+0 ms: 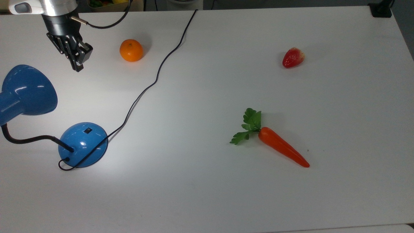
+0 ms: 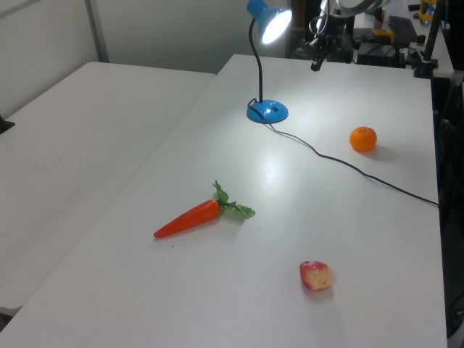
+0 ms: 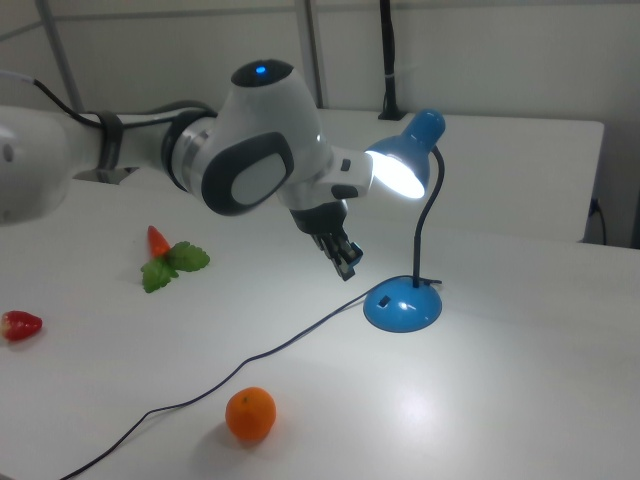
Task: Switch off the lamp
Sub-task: 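Move the gripper down toward the blue lamp base's switch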
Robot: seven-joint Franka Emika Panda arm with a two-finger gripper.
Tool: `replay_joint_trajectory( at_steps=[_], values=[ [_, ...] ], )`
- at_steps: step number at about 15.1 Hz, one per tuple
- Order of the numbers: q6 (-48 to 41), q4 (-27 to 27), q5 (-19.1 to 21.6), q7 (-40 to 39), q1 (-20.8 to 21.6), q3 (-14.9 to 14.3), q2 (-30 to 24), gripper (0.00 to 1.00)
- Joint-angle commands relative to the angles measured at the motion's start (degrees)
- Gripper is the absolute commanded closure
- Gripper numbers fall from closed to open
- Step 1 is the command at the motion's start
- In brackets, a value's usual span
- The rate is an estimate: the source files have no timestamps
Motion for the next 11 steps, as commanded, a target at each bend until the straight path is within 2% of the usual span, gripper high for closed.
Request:
replay_joint_trajectory(
  at_steps=[1,7,11],
  values=[
    [8.17,0.03,0.60,6.06,1.02,0.32,4.34,0.89],
    [14.25,2.48,0.77,10.72,1.81,0.50,10.32,0.90],
    [21.63,4.51,0.68,10.38,1.46,0.50,15.33,0.89]
  ],
)
